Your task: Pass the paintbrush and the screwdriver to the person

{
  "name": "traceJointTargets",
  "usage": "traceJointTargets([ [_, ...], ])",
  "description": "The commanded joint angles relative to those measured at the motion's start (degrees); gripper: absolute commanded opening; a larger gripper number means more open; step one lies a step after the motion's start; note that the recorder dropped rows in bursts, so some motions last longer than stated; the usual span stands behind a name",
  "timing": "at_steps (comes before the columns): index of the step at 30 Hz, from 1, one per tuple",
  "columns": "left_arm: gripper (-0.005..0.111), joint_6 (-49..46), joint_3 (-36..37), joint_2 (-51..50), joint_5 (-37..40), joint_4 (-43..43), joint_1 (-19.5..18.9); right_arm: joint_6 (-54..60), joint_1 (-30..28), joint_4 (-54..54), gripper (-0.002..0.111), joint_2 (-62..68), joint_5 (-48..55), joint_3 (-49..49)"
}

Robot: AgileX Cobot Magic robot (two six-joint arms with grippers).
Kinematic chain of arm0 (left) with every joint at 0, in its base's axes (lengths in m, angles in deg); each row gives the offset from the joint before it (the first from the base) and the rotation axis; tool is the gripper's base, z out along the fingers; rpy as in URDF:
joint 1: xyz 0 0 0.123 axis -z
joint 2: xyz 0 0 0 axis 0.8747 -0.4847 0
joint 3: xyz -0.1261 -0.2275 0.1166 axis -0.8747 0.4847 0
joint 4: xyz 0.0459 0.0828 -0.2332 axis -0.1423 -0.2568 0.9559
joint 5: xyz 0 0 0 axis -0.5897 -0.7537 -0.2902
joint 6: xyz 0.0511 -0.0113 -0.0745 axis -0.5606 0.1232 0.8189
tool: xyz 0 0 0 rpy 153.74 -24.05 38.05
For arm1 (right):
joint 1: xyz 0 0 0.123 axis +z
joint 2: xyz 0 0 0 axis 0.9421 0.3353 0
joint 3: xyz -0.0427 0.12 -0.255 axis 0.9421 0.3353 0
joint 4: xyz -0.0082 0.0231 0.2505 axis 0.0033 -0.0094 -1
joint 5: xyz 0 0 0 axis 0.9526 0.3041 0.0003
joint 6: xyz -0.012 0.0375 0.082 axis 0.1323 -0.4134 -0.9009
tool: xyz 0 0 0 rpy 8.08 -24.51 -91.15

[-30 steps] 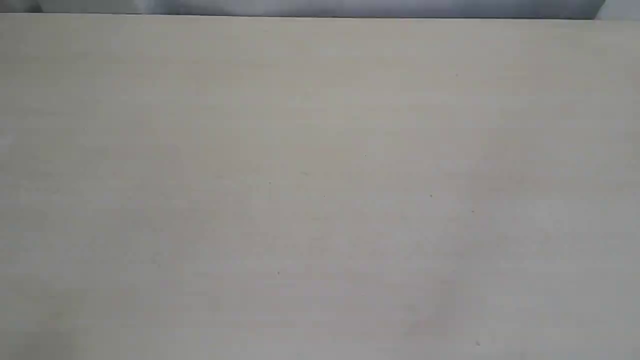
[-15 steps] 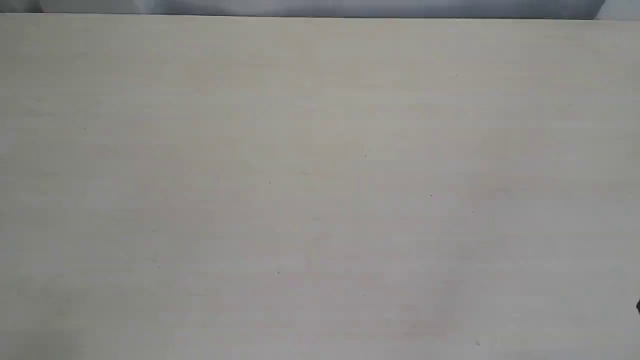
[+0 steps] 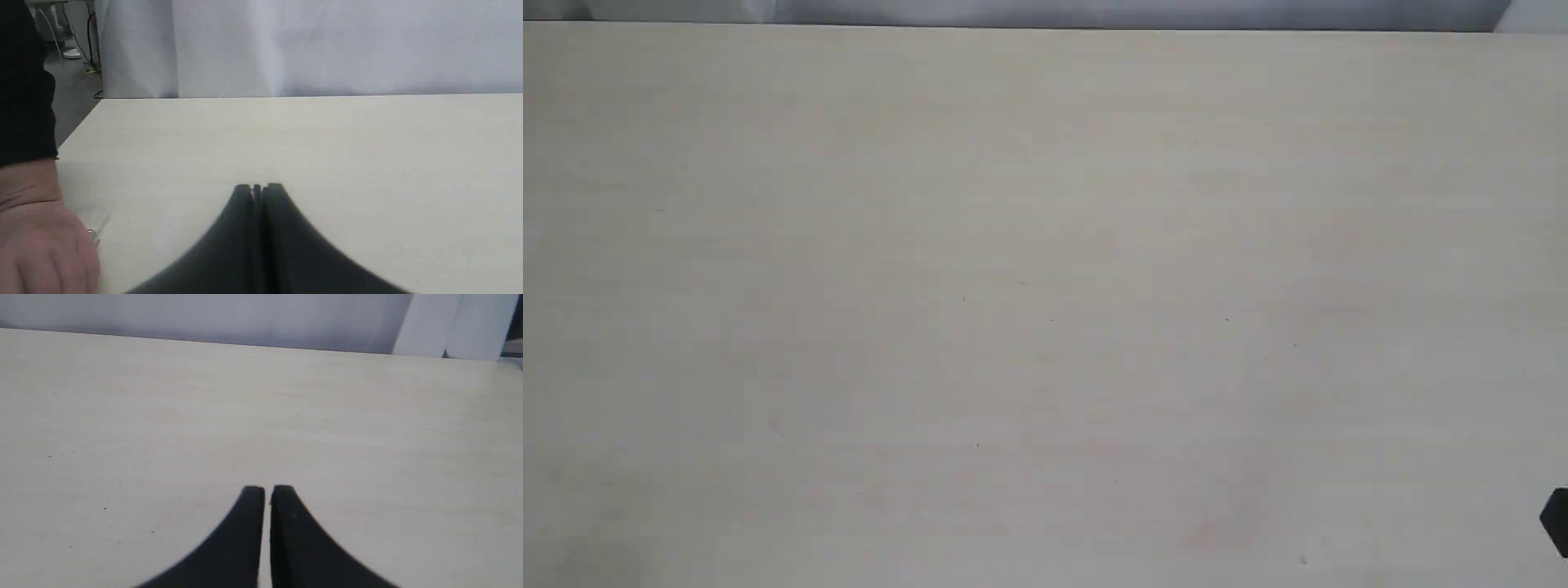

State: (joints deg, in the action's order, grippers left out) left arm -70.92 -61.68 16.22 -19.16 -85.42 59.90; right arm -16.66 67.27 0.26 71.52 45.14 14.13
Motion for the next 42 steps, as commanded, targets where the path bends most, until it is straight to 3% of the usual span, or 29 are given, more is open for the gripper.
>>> traceJointTargets([
  [1,0.0,0.12,0.12,0.14,-0.46,0.12,0.47,0.15,0.8,0.01,0.005,-0.27,-0.06,0.2],
  [42,0.0,0.12,0.12,0.14,-0.34,0.14,0.47,0.15,-0.09,0.01,0.005,-0.27,-0.06,0.2],
])
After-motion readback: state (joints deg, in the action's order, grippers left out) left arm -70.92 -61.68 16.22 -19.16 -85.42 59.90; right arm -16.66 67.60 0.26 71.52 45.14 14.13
